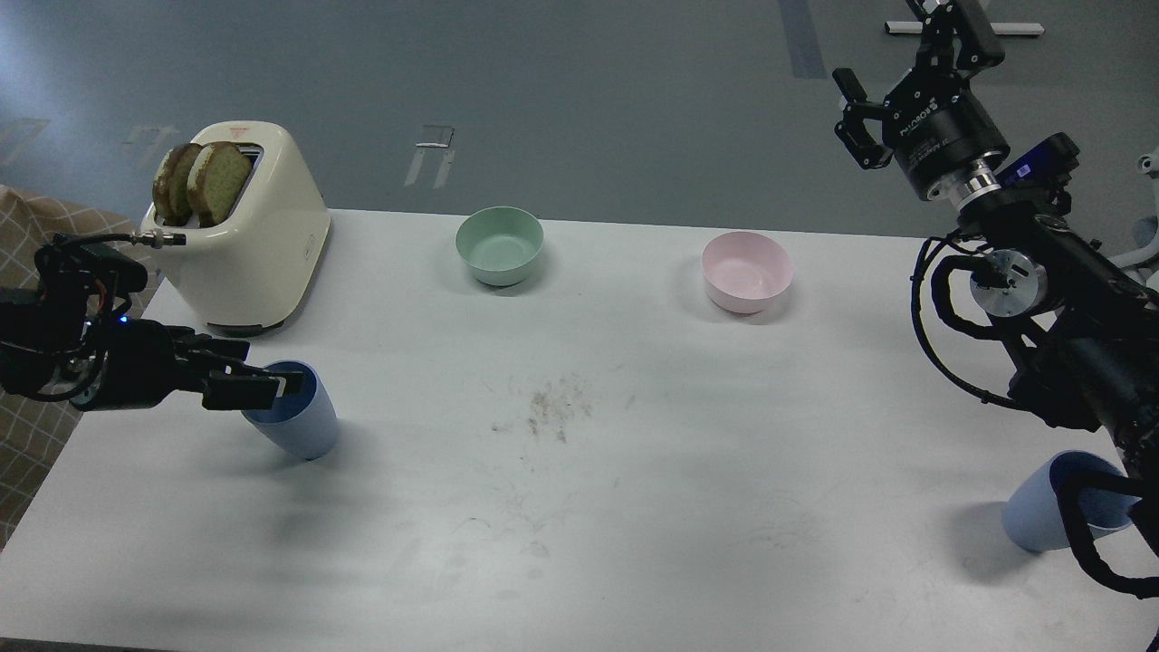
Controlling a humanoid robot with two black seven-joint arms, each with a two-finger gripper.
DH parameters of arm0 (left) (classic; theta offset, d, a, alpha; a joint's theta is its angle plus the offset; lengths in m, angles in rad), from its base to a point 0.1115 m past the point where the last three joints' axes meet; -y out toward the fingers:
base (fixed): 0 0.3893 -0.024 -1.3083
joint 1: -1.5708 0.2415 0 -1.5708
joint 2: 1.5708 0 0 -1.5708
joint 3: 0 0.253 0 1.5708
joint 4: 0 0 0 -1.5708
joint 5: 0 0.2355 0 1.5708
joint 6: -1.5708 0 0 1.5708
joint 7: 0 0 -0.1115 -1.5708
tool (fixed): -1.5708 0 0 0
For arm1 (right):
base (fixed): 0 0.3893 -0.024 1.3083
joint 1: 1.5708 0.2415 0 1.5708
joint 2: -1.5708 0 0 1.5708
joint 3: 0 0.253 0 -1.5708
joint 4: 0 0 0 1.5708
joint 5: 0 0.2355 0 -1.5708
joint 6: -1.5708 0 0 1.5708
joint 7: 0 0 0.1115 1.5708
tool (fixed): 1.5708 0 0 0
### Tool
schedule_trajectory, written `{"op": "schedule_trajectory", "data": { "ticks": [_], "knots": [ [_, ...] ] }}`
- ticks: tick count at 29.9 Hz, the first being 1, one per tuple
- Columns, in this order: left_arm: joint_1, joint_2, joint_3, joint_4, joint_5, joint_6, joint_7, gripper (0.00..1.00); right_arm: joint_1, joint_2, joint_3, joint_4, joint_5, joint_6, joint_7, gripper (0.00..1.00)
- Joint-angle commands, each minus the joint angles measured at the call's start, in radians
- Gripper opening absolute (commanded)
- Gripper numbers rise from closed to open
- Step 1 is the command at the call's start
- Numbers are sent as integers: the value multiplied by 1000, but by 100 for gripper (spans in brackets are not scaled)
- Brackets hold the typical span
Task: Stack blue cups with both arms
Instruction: 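Lower the left gripper and grasp the blue cup from the side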
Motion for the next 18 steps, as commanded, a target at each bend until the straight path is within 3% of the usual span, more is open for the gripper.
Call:
{"op": "schedule_trajectory", "data": {
  "ticks": [1, 4, 12, 18],
  "knots": [
    [17, -2, -2, 10, 3, 7, 0, 90, 0, 0, 0, 0, 0, 0, 0, 100],
    [22, -15, -2, 28, 3, 9, 0, 86, 0, 0, 0, 0, 2, 0, 0, 100],
    [24, -46, 0, 62, 15, 9, 0, 61, -1, -1, 0, 1, 0, 0, 0, 100],
    [33, -58, 0, 68, 50, 7, 0, 26, -3, -4, 0, 3, 0, 0, 0, 100]
  ]
}}
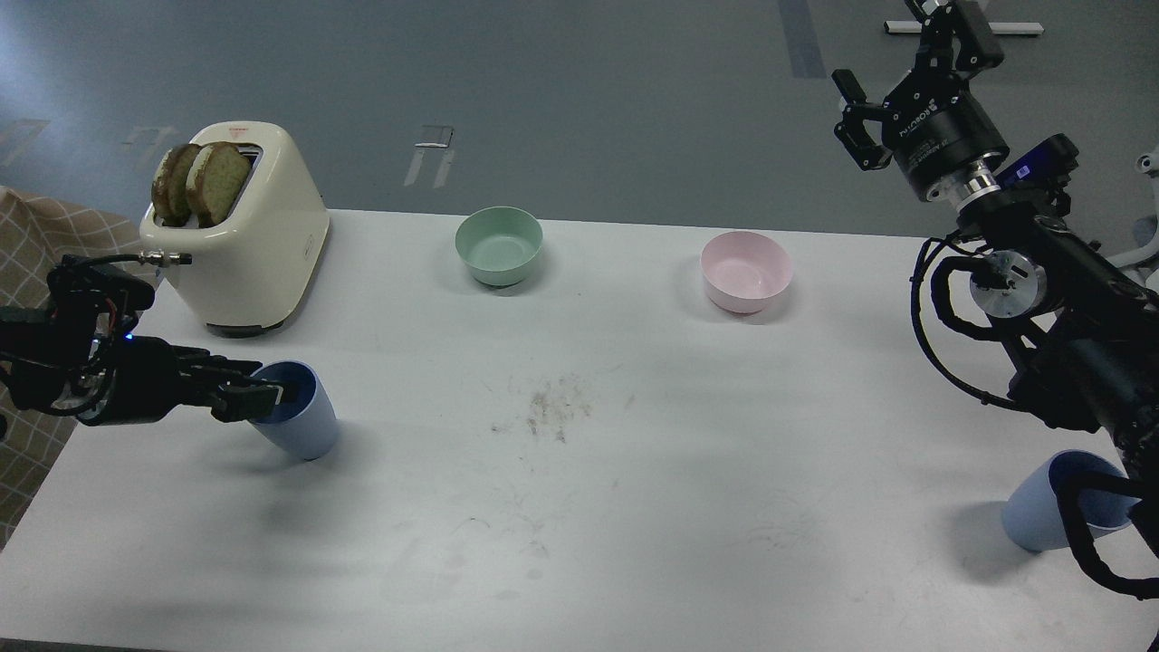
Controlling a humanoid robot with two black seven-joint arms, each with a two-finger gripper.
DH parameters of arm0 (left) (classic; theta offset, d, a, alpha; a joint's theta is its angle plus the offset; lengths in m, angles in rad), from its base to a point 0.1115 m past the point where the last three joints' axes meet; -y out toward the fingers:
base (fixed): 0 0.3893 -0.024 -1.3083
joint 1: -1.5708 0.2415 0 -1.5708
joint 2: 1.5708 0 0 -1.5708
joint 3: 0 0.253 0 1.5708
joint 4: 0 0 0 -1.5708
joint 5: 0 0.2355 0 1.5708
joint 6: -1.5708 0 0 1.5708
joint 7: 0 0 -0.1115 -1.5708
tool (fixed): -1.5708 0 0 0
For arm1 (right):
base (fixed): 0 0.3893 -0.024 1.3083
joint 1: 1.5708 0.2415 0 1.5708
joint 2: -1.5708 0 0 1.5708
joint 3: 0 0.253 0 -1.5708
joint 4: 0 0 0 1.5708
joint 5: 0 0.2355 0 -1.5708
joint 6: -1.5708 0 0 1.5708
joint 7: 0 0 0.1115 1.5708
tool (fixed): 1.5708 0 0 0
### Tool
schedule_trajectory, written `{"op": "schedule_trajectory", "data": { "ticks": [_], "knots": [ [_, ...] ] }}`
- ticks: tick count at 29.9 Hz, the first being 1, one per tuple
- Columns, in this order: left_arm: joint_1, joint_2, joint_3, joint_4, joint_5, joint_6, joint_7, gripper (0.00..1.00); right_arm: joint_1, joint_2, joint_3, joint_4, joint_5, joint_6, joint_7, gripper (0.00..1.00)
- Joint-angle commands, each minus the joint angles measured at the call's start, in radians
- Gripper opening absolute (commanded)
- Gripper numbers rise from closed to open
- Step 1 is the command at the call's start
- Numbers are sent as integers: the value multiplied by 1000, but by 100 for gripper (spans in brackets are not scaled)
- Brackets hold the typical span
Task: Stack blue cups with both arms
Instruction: 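Lower the left gripper and grasp the blue cup from the side, then lift the blue cup with the left gripper and set it mid-table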
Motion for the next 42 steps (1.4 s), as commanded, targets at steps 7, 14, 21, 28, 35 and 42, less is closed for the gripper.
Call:
{"op": "schedule_trajectory", "data": {
  "ticks": [7, 14, 21, 28, 35, 42],
  "knots": [
    [1, -3, 0, 1, 11, -2, 0, 0, 0, -3, 0, 5, 0, 0, 0, 100],
    [-13, 13, -5, -21, 30, -2, 0, 0, 0, -3, 0, 5, 0, 0, 0, 100],
    [-160, 28, -11, -108, 30, -10, 0, 0, 1, -7, 0, 6, 0, 0, 0, 100],
    [-332, -53, -8, -119, 36, -63, 0, 0, 1, -16, 0, 6, 0, 0, 0, 100],
    [-404, -232, -3, -117, 137, -83, 0, 0, 21, -44, -3, 20, 0, 0, 0, 100],
    [-429, -389, 0, -107, 200, -83, 0, 0, 64, -45, -5, 17, -6, 0, 0, 100]
  ]
}}
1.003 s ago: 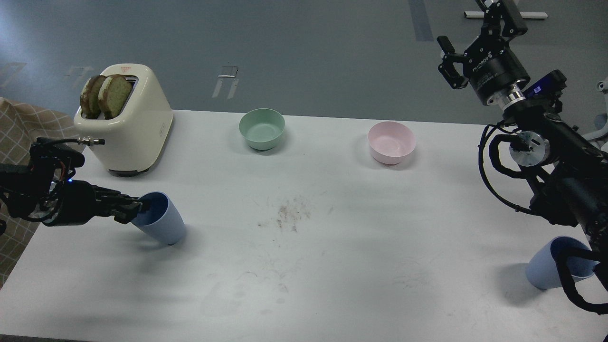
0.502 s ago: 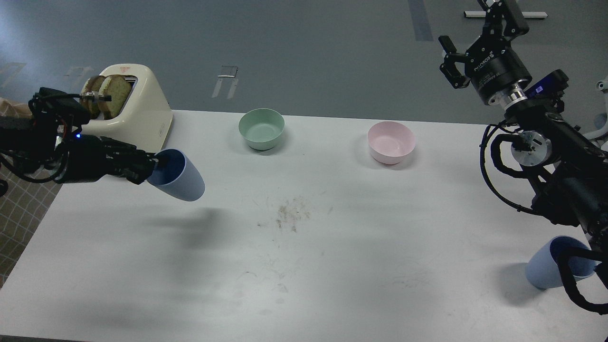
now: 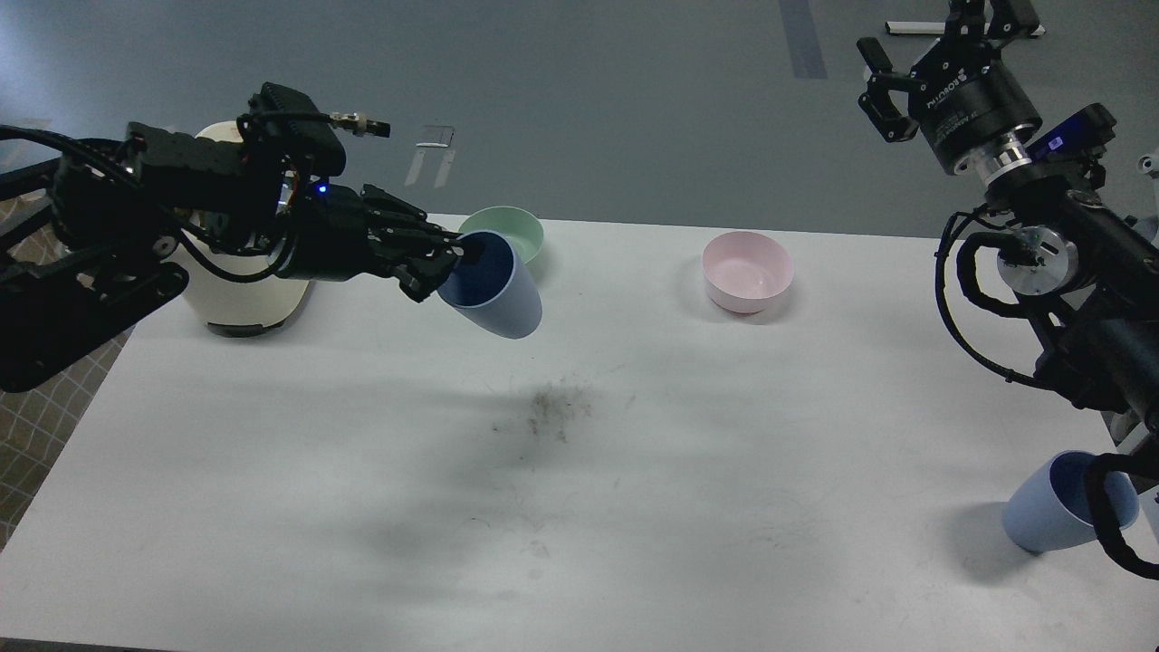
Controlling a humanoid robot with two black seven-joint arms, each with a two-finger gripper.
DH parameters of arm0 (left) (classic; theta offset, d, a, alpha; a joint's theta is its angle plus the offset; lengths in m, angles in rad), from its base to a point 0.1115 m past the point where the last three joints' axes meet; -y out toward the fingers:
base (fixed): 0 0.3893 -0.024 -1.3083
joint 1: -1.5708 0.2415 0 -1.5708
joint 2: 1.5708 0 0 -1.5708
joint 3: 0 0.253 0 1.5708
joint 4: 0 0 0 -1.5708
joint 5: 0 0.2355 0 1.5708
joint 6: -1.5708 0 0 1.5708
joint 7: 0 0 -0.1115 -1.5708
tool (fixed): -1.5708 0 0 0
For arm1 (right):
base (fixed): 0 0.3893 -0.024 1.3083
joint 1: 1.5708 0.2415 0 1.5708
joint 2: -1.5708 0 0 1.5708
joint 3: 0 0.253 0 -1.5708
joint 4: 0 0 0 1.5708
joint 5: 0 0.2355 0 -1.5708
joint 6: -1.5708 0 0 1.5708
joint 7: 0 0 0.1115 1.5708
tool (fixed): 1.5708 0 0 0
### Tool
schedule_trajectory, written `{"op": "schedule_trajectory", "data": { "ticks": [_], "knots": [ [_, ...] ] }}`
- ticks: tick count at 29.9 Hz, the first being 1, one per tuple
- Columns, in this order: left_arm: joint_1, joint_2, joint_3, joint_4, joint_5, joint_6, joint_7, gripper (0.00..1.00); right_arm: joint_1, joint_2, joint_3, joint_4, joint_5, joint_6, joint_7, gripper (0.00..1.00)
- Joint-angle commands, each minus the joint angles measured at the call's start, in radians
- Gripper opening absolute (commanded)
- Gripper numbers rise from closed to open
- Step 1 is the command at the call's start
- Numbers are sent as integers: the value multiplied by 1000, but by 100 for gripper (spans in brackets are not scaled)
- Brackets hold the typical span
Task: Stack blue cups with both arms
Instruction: 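Lift the blue cup with the left gripper and set it mid-table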
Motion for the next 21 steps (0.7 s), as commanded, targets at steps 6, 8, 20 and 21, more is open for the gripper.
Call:
{"op": "schedule_trajectory", "data": {
  "ticks": [6, 8, 20, 21],
  "knots": [
    [-28, -162, 23, 9, 96, 0, 0, 0, 51, 5, -78, -1, -2, 0, 0, 100],
    [-55, -190, 63, 15, 104, 0, 0, 0, 57, 8, -79, -1, -4, 0, 0, 100],
    [-154, -432, 233, 207, 122, 0, 0, 0, 63, 11, -81, -2, -1, 0, 0, 100],
    [-163, -449, 253, 222, 128, 0, 0, 0, 63, 11, -81, -1, -1, 0, 0, 100]
  ]
}}
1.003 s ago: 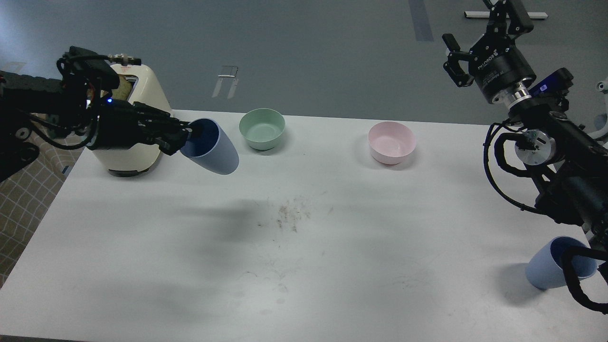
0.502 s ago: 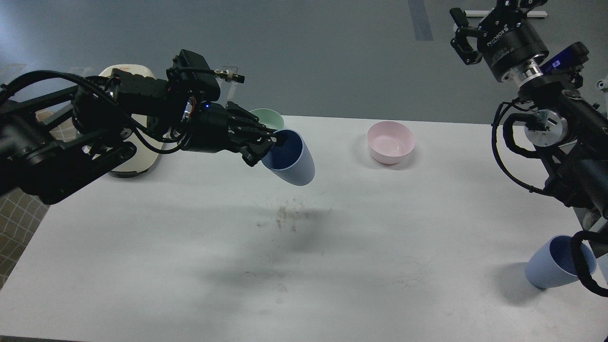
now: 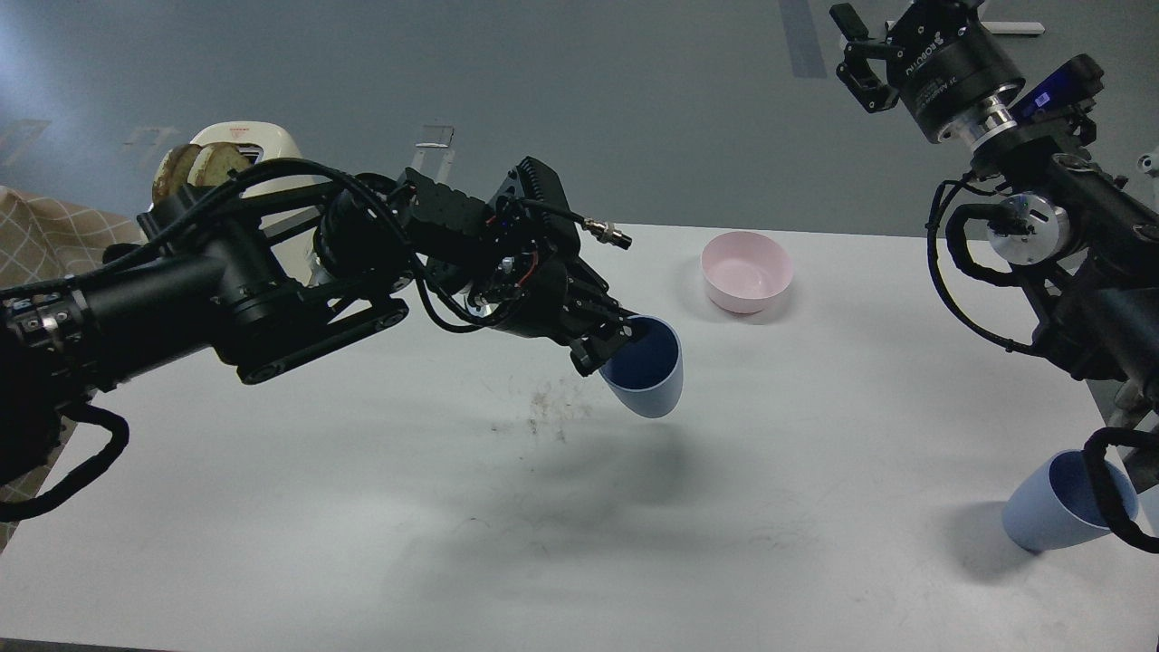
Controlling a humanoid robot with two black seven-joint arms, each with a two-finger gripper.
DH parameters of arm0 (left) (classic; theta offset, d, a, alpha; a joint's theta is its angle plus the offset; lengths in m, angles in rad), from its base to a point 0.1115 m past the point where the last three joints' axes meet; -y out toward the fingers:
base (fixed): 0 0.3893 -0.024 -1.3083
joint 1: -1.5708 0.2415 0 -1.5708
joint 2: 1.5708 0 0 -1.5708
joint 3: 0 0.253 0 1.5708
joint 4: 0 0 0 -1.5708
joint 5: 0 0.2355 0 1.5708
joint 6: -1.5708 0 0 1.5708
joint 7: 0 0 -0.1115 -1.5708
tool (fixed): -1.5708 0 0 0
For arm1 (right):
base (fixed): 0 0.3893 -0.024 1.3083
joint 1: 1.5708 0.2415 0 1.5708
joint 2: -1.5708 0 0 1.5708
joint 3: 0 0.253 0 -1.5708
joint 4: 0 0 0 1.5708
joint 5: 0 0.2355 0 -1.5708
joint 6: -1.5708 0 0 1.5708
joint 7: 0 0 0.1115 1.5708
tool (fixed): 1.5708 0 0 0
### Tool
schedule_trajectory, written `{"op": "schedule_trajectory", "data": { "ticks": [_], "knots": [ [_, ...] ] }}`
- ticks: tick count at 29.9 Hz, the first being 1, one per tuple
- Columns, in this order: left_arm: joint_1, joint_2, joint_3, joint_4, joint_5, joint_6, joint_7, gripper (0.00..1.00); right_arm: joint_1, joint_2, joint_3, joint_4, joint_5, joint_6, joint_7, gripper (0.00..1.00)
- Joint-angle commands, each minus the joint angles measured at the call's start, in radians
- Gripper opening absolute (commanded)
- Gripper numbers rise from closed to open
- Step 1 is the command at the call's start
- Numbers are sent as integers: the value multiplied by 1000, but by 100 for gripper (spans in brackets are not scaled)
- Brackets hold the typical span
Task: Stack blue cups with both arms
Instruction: 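Lift the blue cup with the left gripper and set it mid-table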
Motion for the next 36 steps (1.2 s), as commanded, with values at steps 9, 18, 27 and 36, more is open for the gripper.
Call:
{"op": "schedule_trajectory", "data": {
  "ticks": [9, 18, 27, 36],
  "knots": [
    [-54, -88, 146, 60, 18, 0, 0, 0, -3, 1, 0, 2, 1, 0, 0, 100],
    [-64, -156, 168, 104, 18, 0, 0, 0, -3, 2, 0, 2, 1, 0, 0, 100],
    [-57, -171, 171, 136, 17, 0, 0, 0, -4, -1, 0, 2, 1, 0, 0, 100],
    [-51, -170, 183, 136, 14, 0, 0, 1, -6, -2, 0, 3, 1, 0, 0, 100]
  ]
}}
